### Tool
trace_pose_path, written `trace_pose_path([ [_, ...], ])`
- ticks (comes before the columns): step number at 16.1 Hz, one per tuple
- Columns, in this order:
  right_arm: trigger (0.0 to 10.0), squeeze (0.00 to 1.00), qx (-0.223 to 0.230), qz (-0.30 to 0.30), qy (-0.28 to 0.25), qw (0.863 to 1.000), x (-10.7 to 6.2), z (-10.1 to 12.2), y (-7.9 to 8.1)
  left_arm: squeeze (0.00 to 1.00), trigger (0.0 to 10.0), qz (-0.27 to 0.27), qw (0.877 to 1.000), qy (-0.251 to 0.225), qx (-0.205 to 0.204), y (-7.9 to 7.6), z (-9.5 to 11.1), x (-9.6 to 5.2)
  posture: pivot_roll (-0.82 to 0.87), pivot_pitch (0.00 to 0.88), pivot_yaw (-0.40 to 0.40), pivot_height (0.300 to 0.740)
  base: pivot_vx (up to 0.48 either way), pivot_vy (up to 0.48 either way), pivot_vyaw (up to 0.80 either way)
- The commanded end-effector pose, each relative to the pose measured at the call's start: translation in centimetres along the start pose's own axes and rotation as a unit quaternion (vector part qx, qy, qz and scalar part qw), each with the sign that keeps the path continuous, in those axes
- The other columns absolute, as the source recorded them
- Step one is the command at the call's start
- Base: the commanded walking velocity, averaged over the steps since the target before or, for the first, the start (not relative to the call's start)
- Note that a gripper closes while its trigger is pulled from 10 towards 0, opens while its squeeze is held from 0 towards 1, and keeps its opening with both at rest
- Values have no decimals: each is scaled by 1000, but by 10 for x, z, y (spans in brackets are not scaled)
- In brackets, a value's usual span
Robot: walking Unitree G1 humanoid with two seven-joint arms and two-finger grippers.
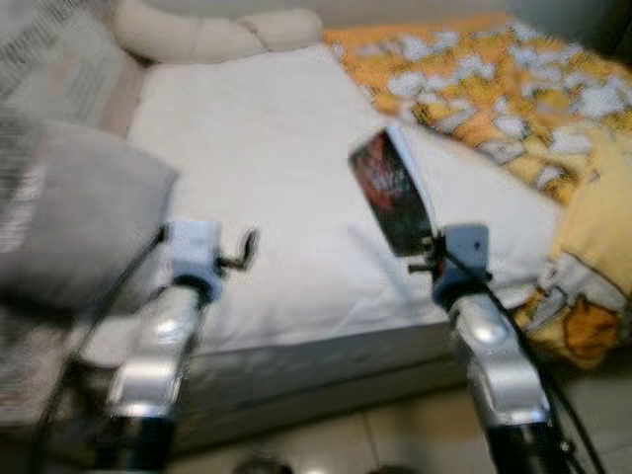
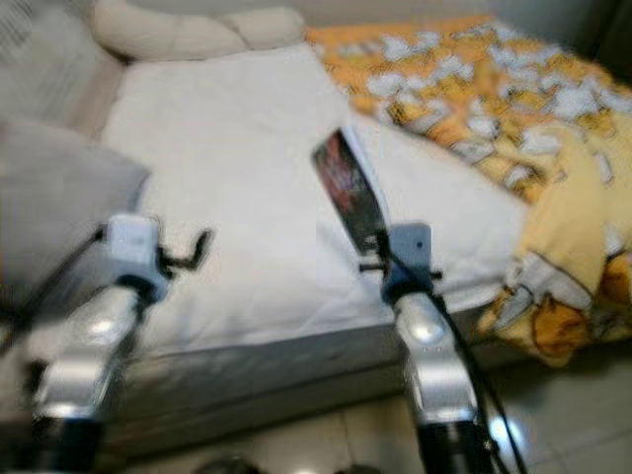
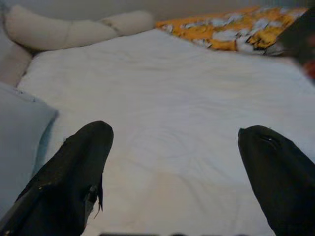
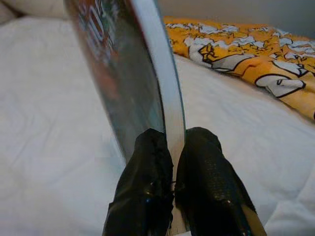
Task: Clean up the room
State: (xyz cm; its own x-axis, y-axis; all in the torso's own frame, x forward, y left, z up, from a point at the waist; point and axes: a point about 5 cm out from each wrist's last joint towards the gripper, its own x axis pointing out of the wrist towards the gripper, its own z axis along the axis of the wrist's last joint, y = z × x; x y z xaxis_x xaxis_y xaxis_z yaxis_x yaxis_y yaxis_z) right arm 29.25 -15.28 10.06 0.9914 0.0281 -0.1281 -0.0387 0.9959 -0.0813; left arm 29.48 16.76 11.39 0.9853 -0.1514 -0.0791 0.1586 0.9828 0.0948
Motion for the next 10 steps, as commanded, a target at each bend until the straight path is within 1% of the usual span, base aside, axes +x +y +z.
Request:
trace_pose_path([
  [1, 10000, 0, 5, -3, -34, 999, 3, 16, 0, 31, 10000, 21, 1000, -12, 13, 9, 6, 2, -52, 0, 16, 740, 0, 0, 0],
  [6, 10000, 0, 10, -1, -34, 999, 3, 16, 0, 59, 10000, 42, 999, -24, -4, 11, 8, 4, -53, 0, 13, 740, 0, 0, 0],
  [7, 10000, 0, 10, 0, -34, 999, 3, 15, 0, 59, 10000, 43, 999, -25, -5, 11, 8, 4, -52, 0, 12, 740, 240, 0, 0],
  [9, 10000, 0, -11, -17, -29, 999, 4, 14, -3, 59, 10000, 46, 999, -25, -6, 12, 9, 4, -51, 0, 10, 740, 279, 0, 0],
  [10, 10000, 0, -22, -20, -25, 999, 5, 14, -5, 63, 10000, 47, 999, -25, -5, 13, 8, 4, -52, 0, 11, 740, 296, 0, 800],
])
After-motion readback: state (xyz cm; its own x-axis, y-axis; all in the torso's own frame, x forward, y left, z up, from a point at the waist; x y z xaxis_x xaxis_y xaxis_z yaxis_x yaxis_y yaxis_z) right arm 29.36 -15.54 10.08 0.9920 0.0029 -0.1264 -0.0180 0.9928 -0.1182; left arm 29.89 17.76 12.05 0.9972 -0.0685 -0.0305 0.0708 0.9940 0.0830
